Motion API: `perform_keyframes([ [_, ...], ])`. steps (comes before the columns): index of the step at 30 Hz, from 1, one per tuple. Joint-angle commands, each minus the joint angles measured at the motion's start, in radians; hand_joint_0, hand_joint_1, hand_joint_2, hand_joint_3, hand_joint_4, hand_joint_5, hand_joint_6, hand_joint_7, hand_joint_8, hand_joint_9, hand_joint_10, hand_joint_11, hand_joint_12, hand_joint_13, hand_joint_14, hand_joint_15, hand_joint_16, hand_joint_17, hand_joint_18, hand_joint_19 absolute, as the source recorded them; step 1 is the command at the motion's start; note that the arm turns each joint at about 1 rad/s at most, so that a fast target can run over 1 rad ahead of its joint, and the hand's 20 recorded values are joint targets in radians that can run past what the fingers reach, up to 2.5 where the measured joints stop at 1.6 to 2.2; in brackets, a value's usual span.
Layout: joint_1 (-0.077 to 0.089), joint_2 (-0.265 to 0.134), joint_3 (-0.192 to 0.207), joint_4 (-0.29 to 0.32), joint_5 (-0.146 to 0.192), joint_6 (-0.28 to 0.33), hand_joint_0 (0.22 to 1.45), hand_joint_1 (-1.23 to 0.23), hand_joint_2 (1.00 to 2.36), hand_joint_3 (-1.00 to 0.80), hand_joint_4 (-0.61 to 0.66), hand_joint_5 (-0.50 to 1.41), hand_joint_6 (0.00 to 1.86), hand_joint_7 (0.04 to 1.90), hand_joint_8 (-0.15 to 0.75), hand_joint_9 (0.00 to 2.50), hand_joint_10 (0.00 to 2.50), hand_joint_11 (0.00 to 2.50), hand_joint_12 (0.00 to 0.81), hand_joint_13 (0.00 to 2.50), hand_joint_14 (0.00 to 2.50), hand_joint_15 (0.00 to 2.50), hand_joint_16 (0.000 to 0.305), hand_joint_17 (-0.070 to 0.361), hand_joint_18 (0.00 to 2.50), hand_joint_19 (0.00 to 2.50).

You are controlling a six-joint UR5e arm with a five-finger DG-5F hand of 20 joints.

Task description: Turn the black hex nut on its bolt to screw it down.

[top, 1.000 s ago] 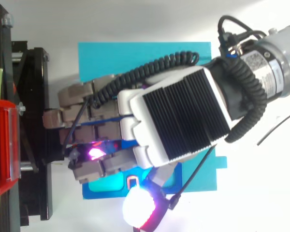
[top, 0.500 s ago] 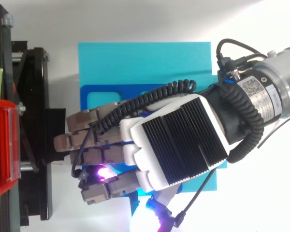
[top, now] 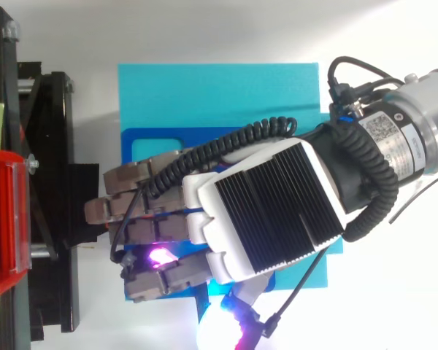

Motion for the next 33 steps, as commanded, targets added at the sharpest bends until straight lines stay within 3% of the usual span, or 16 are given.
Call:
perform_keyframes([
  [1,-0.003,0.0,0.001,0.003,0.0,0.0,0.5,-0.22,1.0,-0.5,0.16,-0.02,0.5,1.42,0.251,0.75,0.0,0.11,0.32,0.53,0.0,0.05,0.048,0.109,0.46,0.34],
  [11,-0.02,0.0,0.0,0.016,-0.008,-0.005,0.5,-0.22,1.0,-0.5,0.16,-0.02,0.51,1.44,0.253,0.75,0.0,0.11,0.319,0.53,0.0,0.05,0.048,0.109,0.47,0.34],
  [22,-0.049,0.0,0.0,0.003,-0.051,-0.009,0.51,-0.23,1.0,-0.5,0.15,-0.02,0.51,1.46,0.25,0.75,0.0,0.11,0.317,0.53,0.0,0.05,0.048,0.109,0.47,0.34],
  [27,-0.052,0.0,0.0,-0.003,-0.051,-0.011,0.51,-0.23,1.0,-0.5,0.16,-0.02,0.51,1.46,0.253,0.75,0.0,0.11,0.319,0.53,0.0,0.06,0.048,0.109,0.47,0.34],
  [30,-0.066,-0.001,0.0,-0.011,-0.065,-0.011,0.51,-0.23,1.0,-0.5,0.16,-0.02,0.51,1.44,0.25,0.75,0.0,0.11,0.318,0.53,0.0,0.06,0.048,0.109,0.47,0.34],
  [33,-0.067,0.0,0.0,-0.013,-0.065,-0.011,0.5,-0.23,1.0,-0.5,0.16,-0.02,0.51,1.44,0.25,0.75,0.0,0.11,0.318,0.53,0.0,0.06,0.048,0.109,0.47,0.34],
])
